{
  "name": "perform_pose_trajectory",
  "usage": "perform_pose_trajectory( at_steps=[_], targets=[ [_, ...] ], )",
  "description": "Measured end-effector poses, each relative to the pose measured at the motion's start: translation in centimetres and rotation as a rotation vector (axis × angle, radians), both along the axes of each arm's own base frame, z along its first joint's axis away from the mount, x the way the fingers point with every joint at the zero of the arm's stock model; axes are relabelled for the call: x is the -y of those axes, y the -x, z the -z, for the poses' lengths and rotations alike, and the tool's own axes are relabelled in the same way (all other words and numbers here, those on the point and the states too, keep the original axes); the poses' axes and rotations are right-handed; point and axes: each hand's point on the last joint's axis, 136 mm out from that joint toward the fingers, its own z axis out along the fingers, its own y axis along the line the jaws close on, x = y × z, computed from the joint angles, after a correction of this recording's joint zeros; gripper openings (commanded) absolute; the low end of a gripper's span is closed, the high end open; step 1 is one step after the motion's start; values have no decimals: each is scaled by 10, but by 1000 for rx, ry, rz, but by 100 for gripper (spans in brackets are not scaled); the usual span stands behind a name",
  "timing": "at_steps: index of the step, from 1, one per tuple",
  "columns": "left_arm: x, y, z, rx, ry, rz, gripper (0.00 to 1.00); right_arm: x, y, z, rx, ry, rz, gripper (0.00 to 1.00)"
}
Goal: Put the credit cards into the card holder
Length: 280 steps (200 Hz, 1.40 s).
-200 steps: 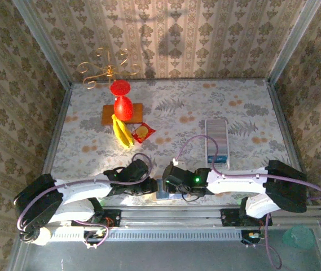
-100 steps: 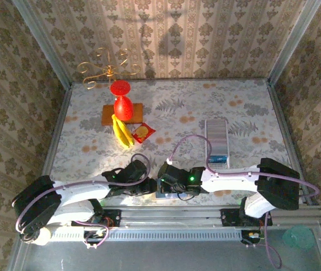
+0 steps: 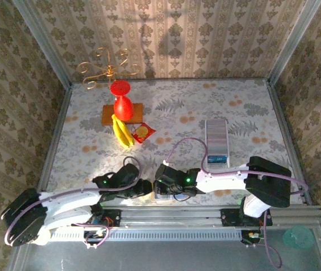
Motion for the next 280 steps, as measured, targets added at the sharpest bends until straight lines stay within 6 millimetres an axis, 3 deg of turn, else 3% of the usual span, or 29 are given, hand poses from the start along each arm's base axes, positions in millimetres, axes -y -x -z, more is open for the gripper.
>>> perform_pose_trajectory(
  at_steps=[56,77,98,118,142,164,193,224,247,280],
  targets=[
    [-28,-1,-13,55,-19,-69,45,-6,-3,-4,14,-48,10,56],
    [-36,-2,-14,62,-34,-87,47,-2,-9,-19,58,-58,-10,58],
    [-42,0,-10,57,-65,-86,47,12,-23,-56,164,-64,-46,60],
    [-44,-1,-8,59,-97,-78,48,35,-45,-110,328,-86,-81,61],
    [-41,-7,-13,82,-117,-64,48,80,-68,-166,577,-46,-160,65],
    [-37,-15,-18,113,-134,-53,48,127,-79,-187,737,69,-269,74],
    [-32,-31,-29,168,-155,-52,48,196,-100,-179,791,317,-387,82],
    [-30,-50,-39,215,-176,-74,48,244,-106,-139,705,535,-655,85],
    [-33,-62,-39,230,-192,-96,48,265,-106,-113,662,617,-828,91],
    [-39,-72,-30,216,-225,-122,47,268,-107,-84,703,668,-997,93]
  ],
)
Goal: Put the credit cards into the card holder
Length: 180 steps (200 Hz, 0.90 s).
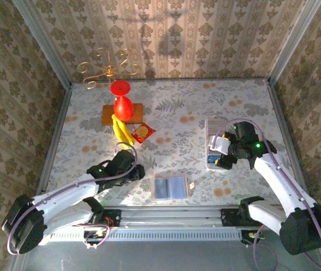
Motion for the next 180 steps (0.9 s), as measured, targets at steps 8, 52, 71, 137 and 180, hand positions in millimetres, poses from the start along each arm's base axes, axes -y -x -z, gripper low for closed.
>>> perform_pose_trajectory(
  at_steps=[8,52,71,137,180],
  targets=[
    [-1,-1,2,-6,-6,-5,47,0,-1,7,3,15,-27,93],
    [2,-7,6,-27,-19,-6,46,-2,-18,32,37,83,-130,94],
    [5,-10,5,-30,-12,-4,46,-1,-26,37,61,109,-153,95],
    [9,-13,10,-59,-14,1,44,-2,-38,48,100,148,-209,94],
    [9,-13,12,-68,-13,1,43,-1,-39,57,98,166,-229,88]
  ],
)
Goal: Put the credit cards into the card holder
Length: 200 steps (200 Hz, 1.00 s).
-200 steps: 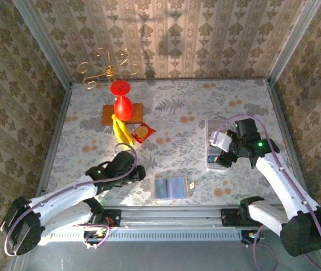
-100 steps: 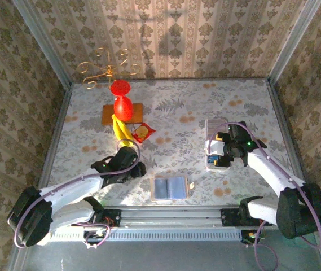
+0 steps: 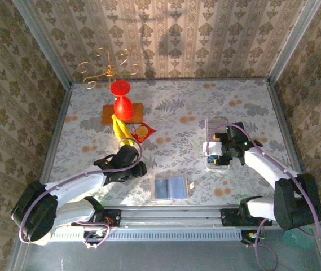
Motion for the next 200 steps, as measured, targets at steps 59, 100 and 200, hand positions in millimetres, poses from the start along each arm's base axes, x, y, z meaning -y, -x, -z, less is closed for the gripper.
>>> perform_pose_trajectory(
  at_steps=[59,100,200],
  targets=[
    [2,1,0,-5,10,5,42,1,7,5,-29,17,-20,67],
    [4,0,-2,-2,21,9,42,3,10,-1,-14,32,-22,62],
    [7,1,-3,-6,37,17,41,1,21,-3,-33,51,-51,32]
  ],
)
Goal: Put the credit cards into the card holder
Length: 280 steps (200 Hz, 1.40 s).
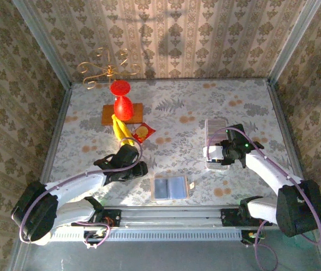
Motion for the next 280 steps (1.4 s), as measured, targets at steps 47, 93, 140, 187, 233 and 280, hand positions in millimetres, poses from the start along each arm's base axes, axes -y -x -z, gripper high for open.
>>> perform_pose_trajectory(
  at_steps=[47,93,140,187,233,280],
  targets=[
    [3,-1,-2,7,13,3,41,0,4,0,-11,7,-4,19],
    [3,-1,1,-3,9,5,41,-1,8,-1,-16,8,-7,13],
    [5,0,1,-8,16,11,41,0,16,-4,-29,13,-3,4],
    [8,4,0,-26,34,28,44,0,32,-16,-34,2,5,0],
    [15,13,-1,-64,74,65,52,-11,59,-42,-51,-76,54,0],
    [27,32,-7,-71,91,142,59,-38,63,-103,-78,-391,348,0]
  ],
)
